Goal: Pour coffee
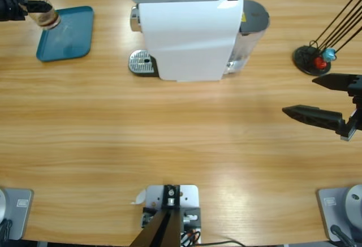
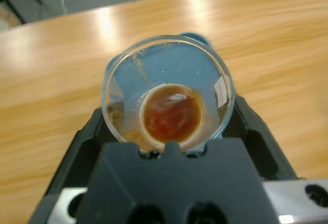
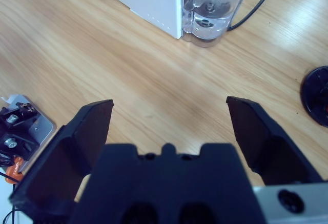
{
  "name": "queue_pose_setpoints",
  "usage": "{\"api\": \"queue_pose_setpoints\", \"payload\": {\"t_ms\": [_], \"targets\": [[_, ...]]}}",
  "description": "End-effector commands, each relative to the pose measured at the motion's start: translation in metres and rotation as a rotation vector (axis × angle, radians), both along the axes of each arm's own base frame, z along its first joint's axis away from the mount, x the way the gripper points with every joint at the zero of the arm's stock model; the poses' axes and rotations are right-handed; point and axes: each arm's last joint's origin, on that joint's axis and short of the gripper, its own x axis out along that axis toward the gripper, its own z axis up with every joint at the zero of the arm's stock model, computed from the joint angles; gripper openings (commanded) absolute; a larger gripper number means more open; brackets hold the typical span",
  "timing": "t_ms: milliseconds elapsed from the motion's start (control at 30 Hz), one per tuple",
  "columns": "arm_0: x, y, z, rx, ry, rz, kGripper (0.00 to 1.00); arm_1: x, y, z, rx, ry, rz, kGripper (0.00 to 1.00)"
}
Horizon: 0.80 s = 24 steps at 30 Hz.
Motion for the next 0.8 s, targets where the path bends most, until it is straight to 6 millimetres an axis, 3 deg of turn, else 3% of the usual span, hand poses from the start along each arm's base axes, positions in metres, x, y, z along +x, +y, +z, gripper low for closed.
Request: {"api": "queue_pose_setpoints", "payload": {"t_ms": [33, 333, 567, 600, 633, 667, 800], "targets": [[0.020, -0.002, -0.038, -0.026, 0.054, 0.061, 0.000, -0.002, 0.000, -0.009, -0.012, 0.027, 0.002, 1.000], [0.028, -0.024, -0.048, -0.021, 0.056, 0.002, 0.000, -0.001, 0.001, -0.011, -0.017, 0.032, 0.002, 1.000], [0.027, -0.023, -0.059, -0.019, 0.091, 0.007, 0.000, -0.001, 0.000, -0.010, -0.015, 0.031, 0.003, 1.000], [0.029, -0.021, -0.062, -0.030, 0.101, 0.015, 0.118, -0.001, 0.000, -0.010, -0.015, 0.030, 0.003, 1.000], [0.031, -0.020, -0.066, -0.048, 0.114, 0.020, 0.770, -0.001, 0.001, -0.011, -0.015, 0.031, 0.003, 1.000], [0.031, -0.020, -0.067, -0.059, 0.119, 0.027, 0.965, -0.001, 0.001, -0.011, -0.016, 0.032, 0.003, 1.000], [0.025, -0.023, -0.063, -0.082, 0.122, -0.016, 1.000, -0.002, 0.000, -0.010, -0.012, 0.028, 0.003, 1.000]]}}
